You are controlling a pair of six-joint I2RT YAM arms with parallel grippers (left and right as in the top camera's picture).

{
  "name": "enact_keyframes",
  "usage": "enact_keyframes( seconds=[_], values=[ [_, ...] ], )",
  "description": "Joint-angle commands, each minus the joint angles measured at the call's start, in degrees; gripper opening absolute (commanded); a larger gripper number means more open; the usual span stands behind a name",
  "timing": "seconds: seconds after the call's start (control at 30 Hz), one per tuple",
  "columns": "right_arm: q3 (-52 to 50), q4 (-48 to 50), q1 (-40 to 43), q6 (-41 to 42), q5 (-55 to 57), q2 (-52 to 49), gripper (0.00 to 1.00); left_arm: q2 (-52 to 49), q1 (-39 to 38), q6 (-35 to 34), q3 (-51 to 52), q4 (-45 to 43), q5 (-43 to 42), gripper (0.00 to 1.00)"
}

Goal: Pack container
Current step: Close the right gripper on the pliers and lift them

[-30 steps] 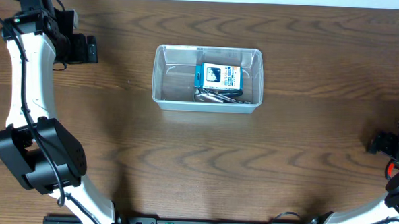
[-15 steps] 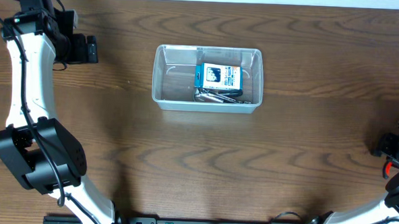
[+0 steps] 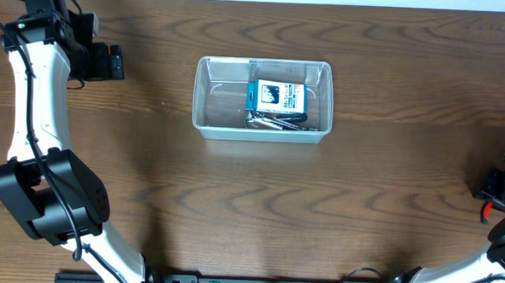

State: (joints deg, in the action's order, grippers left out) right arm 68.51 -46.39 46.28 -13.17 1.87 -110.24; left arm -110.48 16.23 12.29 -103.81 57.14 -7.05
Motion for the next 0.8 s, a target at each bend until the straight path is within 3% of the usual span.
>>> enact_keyframes(
  seconds=[0.0, 0.77],
  values=[
    [0.81, 0.07, 0.57, 0.31, -0.44, -0.50, 0.36, -0.42, 0.13, 0.55, 0.44, 0.17, 0.68, 0.98],
    [0.81, 0.22, 0.55, 2.03, -0.46, -0.50, 0.10, -0.42, 0.13, 0.55, 0.44, 0.17, 0.68, 0.98]
  ],
)
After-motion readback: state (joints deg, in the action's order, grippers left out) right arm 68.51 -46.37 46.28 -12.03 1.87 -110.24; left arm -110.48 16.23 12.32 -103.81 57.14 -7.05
